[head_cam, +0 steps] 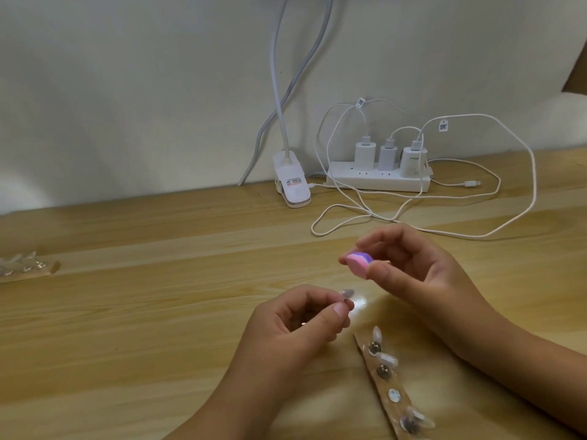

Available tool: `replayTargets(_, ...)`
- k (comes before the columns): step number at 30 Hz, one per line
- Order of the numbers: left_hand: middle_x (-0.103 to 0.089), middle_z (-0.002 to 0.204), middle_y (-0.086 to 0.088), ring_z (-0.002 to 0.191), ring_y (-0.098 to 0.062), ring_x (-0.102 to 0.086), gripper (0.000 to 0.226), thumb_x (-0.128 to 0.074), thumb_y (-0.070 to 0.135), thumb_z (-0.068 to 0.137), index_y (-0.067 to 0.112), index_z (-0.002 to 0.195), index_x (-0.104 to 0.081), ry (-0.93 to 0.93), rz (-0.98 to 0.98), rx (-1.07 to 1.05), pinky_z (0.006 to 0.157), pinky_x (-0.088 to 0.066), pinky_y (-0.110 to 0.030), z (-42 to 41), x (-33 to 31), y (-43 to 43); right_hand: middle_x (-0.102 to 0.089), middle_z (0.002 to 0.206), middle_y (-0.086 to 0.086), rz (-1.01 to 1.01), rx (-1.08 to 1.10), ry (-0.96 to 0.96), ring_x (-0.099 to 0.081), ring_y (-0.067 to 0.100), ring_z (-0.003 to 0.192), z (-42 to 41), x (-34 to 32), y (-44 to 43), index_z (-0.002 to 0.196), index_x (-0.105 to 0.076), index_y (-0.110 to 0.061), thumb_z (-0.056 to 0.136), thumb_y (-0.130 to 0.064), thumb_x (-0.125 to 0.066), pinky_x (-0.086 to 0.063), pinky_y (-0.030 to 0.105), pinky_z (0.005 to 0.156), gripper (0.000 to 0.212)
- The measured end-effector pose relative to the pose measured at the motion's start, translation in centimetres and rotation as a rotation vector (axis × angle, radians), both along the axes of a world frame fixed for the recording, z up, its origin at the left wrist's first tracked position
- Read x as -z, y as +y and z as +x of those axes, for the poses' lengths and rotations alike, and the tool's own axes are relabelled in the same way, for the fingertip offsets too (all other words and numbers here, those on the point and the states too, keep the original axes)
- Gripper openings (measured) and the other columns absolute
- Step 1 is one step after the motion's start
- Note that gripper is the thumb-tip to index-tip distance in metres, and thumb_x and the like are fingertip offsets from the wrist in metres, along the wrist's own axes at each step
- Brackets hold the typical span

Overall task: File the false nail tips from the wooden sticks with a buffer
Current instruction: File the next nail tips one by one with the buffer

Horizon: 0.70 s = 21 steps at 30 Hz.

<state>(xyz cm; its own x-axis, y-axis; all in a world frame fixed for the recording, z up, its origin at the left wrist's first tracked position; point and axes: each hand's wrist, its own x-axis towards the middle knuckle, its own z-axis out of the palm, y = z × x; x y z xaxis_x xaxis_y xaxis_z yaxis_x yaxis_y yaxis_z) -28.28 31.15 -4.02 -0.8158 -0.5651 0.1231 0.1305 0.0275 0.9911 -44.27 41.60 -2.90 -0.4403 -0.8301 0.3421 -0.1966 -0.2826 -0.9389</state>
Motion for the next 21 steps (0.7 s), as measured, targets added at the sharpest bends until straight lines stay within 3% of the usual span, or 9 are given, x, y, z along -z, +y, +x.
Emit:
replayTargets(3, -0.073, 0.075, 0.000, 0.072, -0.003, -0.065, 0.010, -0.068, 0.030, 0.075, 0.031, 0.083, -0.074, -0.022, -0.028, 0.006, 0.066, -0.049, -0.013, -0.03, 0.15, 0.17, -0.070, 0.105, 0.000, -0.039, 0.028, 0.318, -0.065, 0.023, 0.105, 0.63, 0.26, 0.26, 0.098, -0.066, -0.027, 0.077, -0.037, -0.072, -0.051, 0.033, 0.088, 0.025)
replayTargets(6, -0.070, 0.072, 0.005, 0.073, -0.003, -0.065, 0.007, -0.065, 0.032, 0.081, 0.030, 0.086, -0.071, -0.035, -0.083, 0.031, 0.067, -0.049, -0.015, -0.01, 0.16, 0.40, -0.068, 0.108, -0.007, -0.069, 0.045, 0.529, -0.062, 0.021, 0.108, 0.88, 0.72, 0.21, 0.105, -0.065, -0.022, 0.080, -0.034, -0.071, -0.048, 0.030, 0.087, 0.029)
replayTargets(12, -0.071, 0.068, -0.001, 0.065, -0.005, -0.064, 0.007, -0.069, 0.035, 0.081, 0.028, 0.080, -0.071, -0.020, -0.046, 0.027, 0.062, -0.047, -0.014, -0.06, 0.14, 0.31, -0.068, 0.107, -0.008, -0.050, 0.028, 0.474, -0.062, 0.020, 0.107, 0.71, 0.74, 0.21, 0.105, -0.066, -0.023, 0.080, -0.036, -0.071, -0.048, 0.028, 0.089, 0.029)
replayTargets(16, -0.071, 0.066, -0.004, 0.063, -0.007, -0.065, 0.009, -0.065, 0.034, 0.076, 0.029, 0.081, -0.071, -0.008, -0.028, 0.016, 0.060, -0.048, -0.015, -0.16, 0.22, 0.46, -0.069, 0.109, -0.011, 0.085, 0.041, 0.295, -0.061, 0.016, 0.111, 0.33, 0.66, 0.14, 0.101, -0.068, -0.036, 0.078, -0.052, -0.072, -0.051, 0.028, 0.087, 0.028)
replayTargets(19, -0.070, 0.065, -0.001, 0.061, -0.006, -0.064, 0.009, -0.065, 0.023, 0.083, 0.026, 0.078, -0.072, -0.002, -0.034, 0.014, 0.059, -0.048, -0.015, -0.19, 0.15, 0.42, -0.069, 0.109, -0.008, -0.031, 0.017, 0.442, -0.062, 0.022, 0.109, 0.80, 0.55, 0.33, 0.105, -0.067, -0.030, 0.079, -0.042, -0.073, -0.047, 0.031, 0.092, 0.029)
replayTargets(21, -0.070, 0.066, -0.001, 0.060, -0.006, -0.064, 0.013, -0.065, 0.013, 0.086, 0.019, 0.077, -0.072, 0.011, -0.021, 0.007, 0.058, -0.049, -0.015, -0.10, 0.11, 0.35, -0.068, 0.108, -0.011, -0.026, 0.011, 0.488, -0.061, 0.018, 0.108, 1.05, 0.69, 0.30, 0.104, -0.067, -0.030, 0.077, -0.041, -0.073, -0.046, 0.025, 0.093, 0.030)
